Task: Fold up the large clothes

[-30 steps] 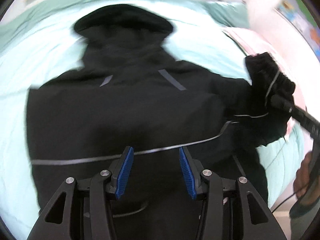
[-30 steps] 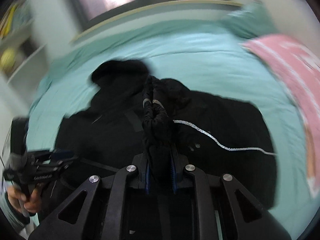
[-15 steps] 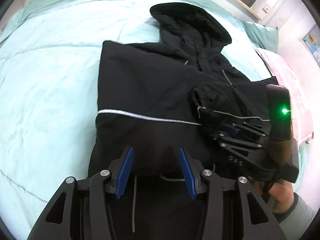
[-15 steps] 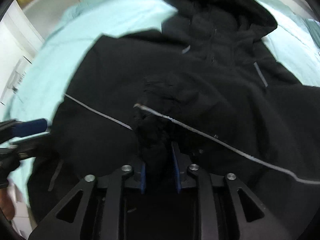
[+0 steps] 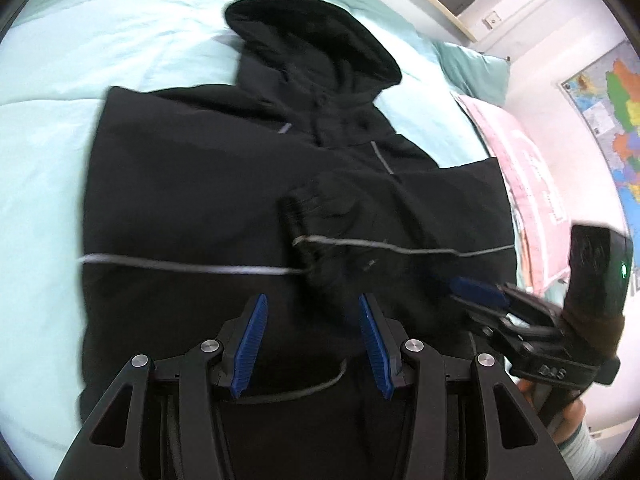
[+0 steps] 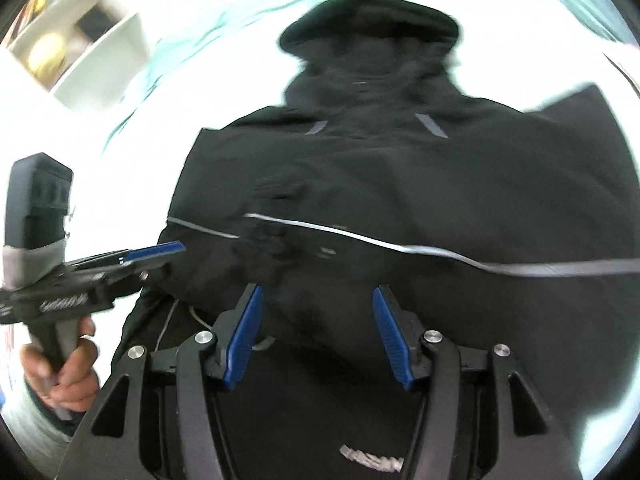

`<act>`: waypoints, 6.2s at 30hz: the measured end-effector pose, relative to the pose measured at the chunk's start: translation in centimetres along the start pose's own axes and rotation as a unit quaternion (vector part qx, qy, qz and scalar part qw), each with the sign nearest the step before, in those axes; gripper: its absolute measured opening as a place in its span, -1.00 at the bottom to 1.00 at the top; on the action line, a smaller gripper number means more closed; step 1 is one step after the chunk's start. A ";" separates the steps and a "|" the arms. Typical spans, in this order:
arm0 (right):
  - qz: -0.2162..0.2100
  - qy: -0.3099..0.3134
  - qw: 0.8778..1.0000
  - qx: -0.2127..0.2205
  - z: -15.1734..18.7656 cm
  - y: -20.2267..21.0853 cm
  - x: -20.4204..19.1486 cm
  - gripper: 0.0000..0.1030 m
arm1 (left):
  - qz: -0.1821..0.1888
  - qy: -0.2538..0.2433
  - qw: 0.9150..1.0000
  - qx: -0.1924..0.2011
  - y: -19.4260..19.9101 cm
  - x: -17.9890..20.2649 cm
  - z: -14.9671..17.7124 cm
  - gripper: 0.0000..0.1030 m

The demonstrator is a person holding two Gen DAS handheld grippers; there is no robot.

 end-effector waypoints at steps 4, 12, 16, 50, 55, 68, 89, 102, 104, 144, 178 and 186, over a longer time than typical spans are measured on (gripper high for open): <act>0.022 -0.033 0.999 0.017 1.5 2.8 2.4 0.17 | 0.010 0.002 1.000 -0.013 -2.9 1.0 -1.1 -0.06; 0.109 -0.046 0.992 0.045 3.3 7.4 5.1 0.18 | -0.020 0.004 1.000 -0.013 -6.1 1.5 -1.6 -0.59; 0.148 -0.065 0.985 0.061 3.4 9.7 7.2 0.18 | -0.021 0.000 0.999 0.048 -1.5 1.7 -2.2 -0.63; 0.219 0.007 0.976 -0.013 -5.4 -7.5 6.0 0.43 | -0.146 -0.047 0.988 0.035 -5.9 0.3 -2.9 -0.39; 0.178 -0.020 0.982 -0.052 -4.8 -9.8 8.3 0.44 | -0.133 0.003 0.991 0.028 -6.5 -2.3 -3.9 -0.40; 0.139 -0.034 0.989 -0.040 1.8 -3.1 6.2 0.44 | -0.145 0.004 0.987 0.064 -0.6 -7.3 -1.7 0.15; 0.122 -0.070 0.989 -0.043 -0.9 1.7 6.7 0.57 | -0.114 0.001 0.989 0.090 5.9 -3.1 -3.5 0.20; 0.127 -0.116 0.984 0.046 -10.9 5.5 11.7 0.57 | -0.089 -0.033 0.989 0.111 3.4 1.9 -14.0 0.20; 0.126 -0.123 0.983 0.042 -11.9 4.0 12.7 0.57 | -0.092 -0.028 0.990 0.105 2.0 1.5 -15.9 0.20; 0.068 -0.179 0.980 0.045 -22.2 -13.8 24.9 -0.52 | -0.045 0.142 0.989 -0.018 -14.1 -12.0 -31.2 -0.06; 0.073 -0.041 0.996 -0.013 -25.7 -21.0 21.1 0.40 | -0.072 -0.014 0.997 0.039 -17.6 -3.6 -31.6 -0.04; 0.065 -0.017 0.997 0.033 -28.3 -16.5 19.6 0.40 | -0.061 -0.012 0.997 0.052 -17.0 -4.1 -31.4 -0.03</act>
Point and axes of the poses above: each gripper's, at about its wrist camera, not at the fingertips, and y roughly against the way its jaws point, x to its right, z to its underside, the point moved 1 cm from there along -y, roughly the way its jaws point, and after that the axes turned 13 degrees about y, right-handed, at the moved point
